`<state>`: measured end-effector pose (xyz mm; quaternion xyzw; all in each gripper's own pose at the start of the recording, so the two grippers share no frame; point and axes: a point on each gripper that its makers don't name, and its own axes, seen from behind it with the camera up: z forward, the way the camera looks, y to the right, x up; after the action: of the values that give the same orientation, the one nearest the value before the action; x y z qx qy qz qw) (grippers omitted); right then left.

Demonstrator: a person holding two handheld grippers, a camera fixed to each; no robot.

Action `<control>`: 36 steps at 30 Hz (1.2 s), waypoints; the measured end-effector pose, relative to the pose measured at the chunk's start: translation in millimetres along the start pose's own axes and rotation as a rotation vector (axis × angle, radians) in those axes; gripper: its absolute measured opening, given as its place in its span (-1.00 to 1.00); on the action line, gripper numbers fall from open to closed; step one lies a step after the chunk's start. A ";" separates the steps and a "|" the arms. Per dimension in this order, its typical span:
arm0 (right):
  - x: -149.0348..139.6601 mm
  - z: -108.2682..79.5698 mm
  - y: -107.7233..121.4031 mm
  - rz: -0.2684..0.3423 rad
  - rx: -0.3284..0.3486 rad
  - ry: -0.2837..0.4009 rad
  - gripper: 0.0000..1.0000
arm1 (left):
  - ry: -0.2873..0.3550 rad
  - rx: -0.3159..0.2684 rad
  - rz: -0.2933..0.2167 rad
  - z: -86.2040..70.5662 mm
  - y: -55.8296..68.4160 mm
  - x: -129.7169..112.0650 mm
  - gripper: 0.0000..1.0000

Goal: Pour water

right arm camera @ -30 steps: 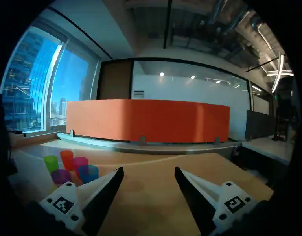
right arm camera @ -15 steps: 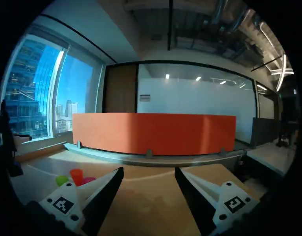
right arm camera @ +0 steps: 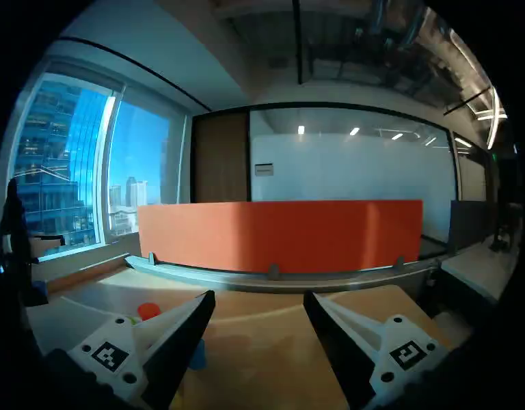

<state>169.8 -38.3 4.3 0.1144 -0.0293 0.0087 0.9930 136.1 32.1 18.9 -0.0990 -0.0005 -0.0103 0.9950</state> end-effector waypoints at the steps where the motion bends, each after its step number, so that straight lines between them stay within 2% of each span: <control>1: -0.5 -0.7 -3.0 -0.004 0.017 -0.003 1.00 | -0.002 -0.011 0.002 -0.1 1.5 0.1 0.95; 12: 6.8 -10.7 -43.9 -0.061 0.223 -0.002 1.00 | -0.009 -0.161 0.023 0.7 31.5 1.7 0.95; 18: 18.3 -15.3 -61.6 -0.044 0.318 0.014 1.00 | -0.017 -0.249 0.017 3.4 47.7 1.4 0.95; 27: 19.9 -15.4 -72.2 -0.046 0.389 -0.003 1.00 | -0.030 -0.330 -0.006 4.6 60.7 -3.2 0.95; 33: 9.1 -8.3 -73.5 -0.054 0.419 -0.053 1.00 | -0.066 -0.364 0.025 6.0 64.3 -16.6 0.95; 36: 3.1 -5.0 -74.6 -0.065 0.435 -0.078 1.00 | -0.086 -0.366 0.053 8.0 62.2 -25.5 0.95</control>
<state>175.0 -109.8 -17.3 0.3271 -0.0613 -0.0215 0.9428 111.9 95.2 14.4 -0.2787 -0.0387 0.0201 0.9594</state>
